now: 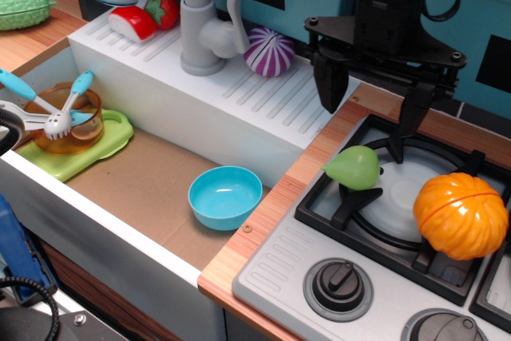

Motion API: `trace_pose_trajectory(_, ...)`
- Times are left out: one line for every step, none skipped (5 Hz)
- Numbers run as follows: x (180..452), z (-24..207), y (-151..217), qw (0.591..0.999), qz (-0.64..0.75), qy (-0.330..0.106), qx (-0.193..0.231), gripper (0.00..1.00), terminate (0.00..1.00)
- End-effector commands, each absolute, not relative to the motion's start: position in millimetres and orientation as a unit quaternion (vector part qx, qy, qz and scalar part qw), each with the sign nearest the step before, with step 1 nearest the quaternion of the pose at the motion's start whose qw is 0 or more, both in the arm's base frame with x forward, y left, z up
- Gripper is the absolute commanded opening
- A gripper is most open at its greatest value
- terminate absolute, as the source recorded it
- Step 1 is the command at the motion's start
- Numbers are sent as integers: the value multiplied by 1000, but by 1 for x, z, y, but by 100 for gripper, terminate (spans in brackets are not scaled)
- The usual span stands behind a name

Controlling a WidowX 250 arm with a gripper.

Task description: Put pear in bowl

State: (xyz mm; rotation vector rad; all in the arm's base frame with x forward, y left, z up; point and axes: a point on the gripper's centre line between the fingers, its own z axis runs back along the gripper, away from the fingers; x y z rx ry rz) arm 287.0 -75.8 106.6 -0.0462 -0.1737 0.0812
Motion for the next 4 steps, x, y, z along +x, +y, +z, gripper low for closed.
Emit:
trace_pose_trajectory(287, 107, -76, 995, 41, -87, -23, 100, 0)
trace_pose_trajectory(289, 95, -80, 995, 45, -90, -9, 100, 0)
trace_pose_trajectory(292, 87, -80, 995, 46, -93, -4, 100, 0)
trace_pose_trajectory(291, 78, -78, 994, 39, -98, -8, 100, 0)
